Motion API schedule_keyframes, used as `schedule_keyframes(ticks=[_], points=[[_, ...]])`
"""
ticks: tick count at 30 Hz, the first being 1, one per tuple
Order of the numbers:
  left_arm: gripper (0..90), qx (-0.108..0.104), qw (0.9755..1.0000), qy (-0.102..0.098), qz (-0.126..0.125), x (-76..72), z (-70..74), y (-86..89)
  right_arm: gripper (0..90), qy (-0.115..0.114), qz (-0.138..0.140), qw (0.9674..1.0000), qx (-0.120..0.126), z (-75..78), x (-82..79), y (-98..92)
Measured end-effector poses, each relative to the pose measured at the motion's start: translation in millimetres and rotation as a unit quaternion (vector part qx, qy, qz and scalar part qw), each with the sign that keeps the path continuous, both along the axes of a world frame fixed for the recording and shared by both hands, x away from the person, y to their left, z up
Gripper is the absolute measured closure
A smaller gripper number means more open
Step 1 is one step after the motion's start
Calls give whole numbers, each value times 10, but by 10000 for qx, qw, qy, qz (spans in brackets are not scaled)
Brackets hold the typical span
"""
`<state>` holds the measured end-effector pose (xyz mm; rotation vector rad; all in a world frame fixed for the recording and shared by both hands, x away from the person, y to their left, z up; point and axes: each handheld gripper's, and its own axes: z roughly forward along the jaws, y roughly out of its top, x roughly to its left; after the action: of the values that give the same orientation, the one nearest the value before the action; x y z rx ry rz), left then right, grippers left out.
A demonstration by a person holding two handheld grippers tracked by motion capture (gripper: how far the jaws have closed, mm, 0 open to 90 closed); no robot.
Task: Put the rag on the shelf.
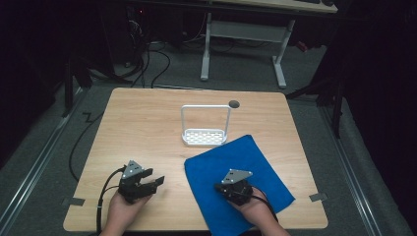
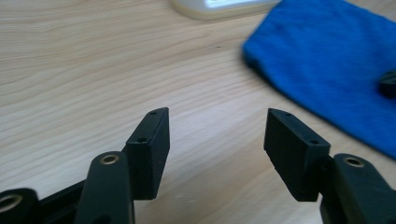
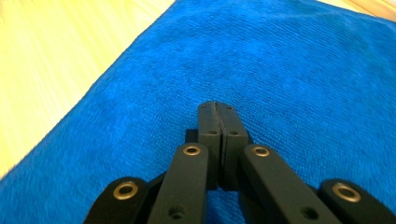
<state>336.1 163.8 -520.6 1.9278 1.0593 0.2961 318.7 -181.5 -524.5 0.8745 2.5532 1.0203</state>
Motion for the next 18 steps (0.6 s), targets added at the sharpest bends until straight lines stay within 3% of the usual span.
schedule_keyframes(ticks=[1, 3, 4, 5, 6, 9, 10, 11, 12, 13, 14, 15, 17, 18], points=[[415, -85, 9998, 12, -183, -47, 16, -115, 900, -41, 21, 10000, -21, 6, -4, 26], [420, -78, 9995, 2, -307, -76, 26, -190, 900, -124, 28, 9999, -4, 28, -23, 27], [444, -72, 9992, -44, -403, -112, 38, -278, 900, -288, -55, 9995, 153, 94, -43, -47], [444, -122, 9985, -76, -525, -147, 51, -370, 900, -288, -55, 9995, 153, 94, -43, -47], [521, -182, 9975, -93, -682, -181, 65, -464, 900, -374, -268, 9987, 234, 136, -48, -175], [581, -152, 9938, -32, -1097, -266, 89, -774, 900, -442, -482, 9977, 190, 142, -48, -321], [658, -159, 9888, 133, -1476, -311, 73, -977, 900, -460, -675, 9966, 149, 135, -59, -456], [702, -88, 9853, 161, -1701, -341, 60, -1076, 900, -470, -759, 9959, 129, 133, -66, -516], [743, -88, 9853, 161, -1701, -341, 60, -1076, 900, -492, -841, 9952, 118, 132, -74, -571], [771, 41, 9823, 164, -1863, -372, 44, -1173, 900, -495, -911, 9945, 124, 134, -82, -625], [789, 179, 9766, 223, -2132, -406, 0, -1327, 900, -494, -984, 9938, 138, 136, -90, -675], [805, 179, 9766, 223, -2132, -406, 0, -1327, 900, -506, -1053, 9930, 151, 138, -96, -721], [810, 411, 9726, 348, -2261, -405, -63, -1438, 900, -506, -1116, 9923, 160, 140, -105, -762], [816, 470, 9712, 310, -2314, -402, -84, -1462, 900, -506, -1183, 9915, 177, 142, -116, -801]])
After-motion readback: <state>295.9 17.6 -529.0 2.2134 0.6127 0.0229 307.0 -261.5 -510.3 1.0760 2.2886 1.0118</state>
